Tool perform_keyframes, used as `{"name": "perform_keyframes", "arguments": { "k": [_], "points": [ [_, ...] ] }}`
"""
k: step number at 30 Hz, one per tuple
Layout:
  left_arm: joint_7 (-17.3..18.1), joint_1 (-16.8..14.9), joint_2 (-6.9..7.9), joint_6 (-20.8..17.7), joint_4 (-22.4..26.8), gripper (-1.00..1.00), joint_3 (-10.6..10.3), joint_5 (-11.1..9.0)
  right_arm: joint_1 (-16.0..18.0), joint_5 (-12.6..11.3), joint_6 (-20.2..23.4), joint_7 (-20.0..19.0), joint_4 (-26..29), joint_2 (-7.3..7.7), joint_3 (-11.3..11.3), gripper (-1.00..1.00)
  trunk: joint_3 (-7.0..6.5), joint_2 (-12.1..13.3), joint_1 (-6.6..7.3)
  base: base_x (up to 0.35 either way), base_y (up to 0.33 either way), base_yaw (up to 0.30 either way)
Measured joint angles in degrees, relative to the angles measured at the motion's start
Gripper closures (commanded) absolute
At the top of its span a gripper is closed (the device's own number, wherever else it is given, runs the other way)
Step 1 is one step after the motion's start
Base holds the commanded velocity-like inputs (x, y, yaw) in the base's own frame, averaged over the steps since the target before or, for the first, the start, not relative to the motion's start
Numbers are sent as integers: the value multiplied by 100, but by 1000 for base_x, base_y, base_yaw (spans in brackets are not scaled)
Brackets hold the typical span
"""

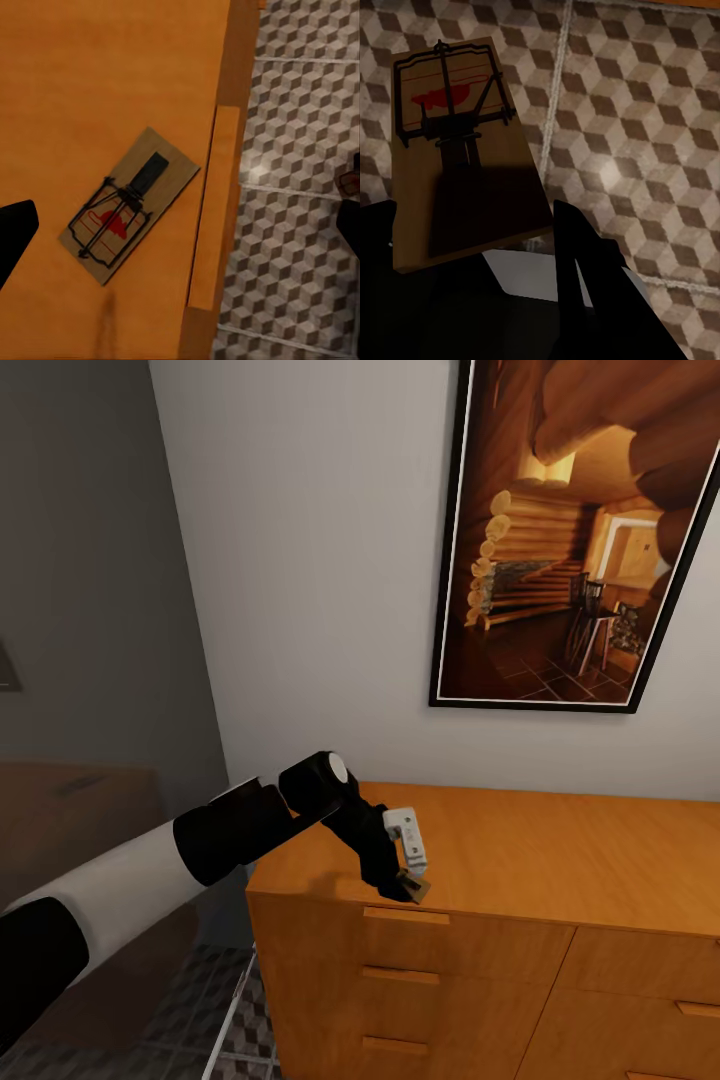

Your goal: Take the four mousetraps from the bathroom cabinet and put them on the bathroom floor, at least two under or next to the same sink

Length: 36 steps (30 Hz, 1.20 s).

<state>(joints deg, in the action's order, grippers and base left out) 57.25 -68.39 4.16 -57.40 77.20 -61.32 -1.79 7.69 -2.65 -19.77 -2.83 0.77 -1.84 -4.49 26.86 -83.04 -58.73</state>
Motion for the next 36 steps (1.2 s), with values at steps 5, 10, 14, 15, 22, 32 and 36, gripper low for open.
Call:
{"name": "perform_keyframes", "arguments": {
  "k": [5, 10, 14, 15, 22, 32, 36],
  "points": [
    [84, 0, 127, -3, 272, -100, 10, 1, 0, 0, 0, 0, 0, -3, 0, 100, 0, 0, 0, 0, 0, 0],
    [107, 0, 257, -2, 452, -100, 12, -3, 0, 0, 0, 0, 0, -8, 0, 100, 0, 0, 0, 0, 0, 0],
    [125, 0, 316, -2, 490, -100, 12, -4, 0, 0, 0, 0, 0, -9, 0, 100, 0, 0, 0, 0, 0, 0],
    [130, 0, 320, -2, 492, -100, 12, -4, 0, 0, 0, 0, 0, -9, 0, 100, 0, 0, 0, 0, 0, 0],
    [145, 0, 341, -2, 489, -100, 7, -5, 0, 0, 0, 0, 0, -9, 0, 100, 0, 0, 0, 0, 0, 0],
    [148, 0, 340, -2, 477, -100, -37, -11, 0, 0, 0, -3, 0, -9, 0, 100, 0, 0, 0, 0, 0, 0],
    [149, 0, 335, -2, 473, -100, -79, -12, 0, 0, 59, -1, 0, -14, -1, 100, 0, 0, 0, 0, 0, 0]
  ]
}}
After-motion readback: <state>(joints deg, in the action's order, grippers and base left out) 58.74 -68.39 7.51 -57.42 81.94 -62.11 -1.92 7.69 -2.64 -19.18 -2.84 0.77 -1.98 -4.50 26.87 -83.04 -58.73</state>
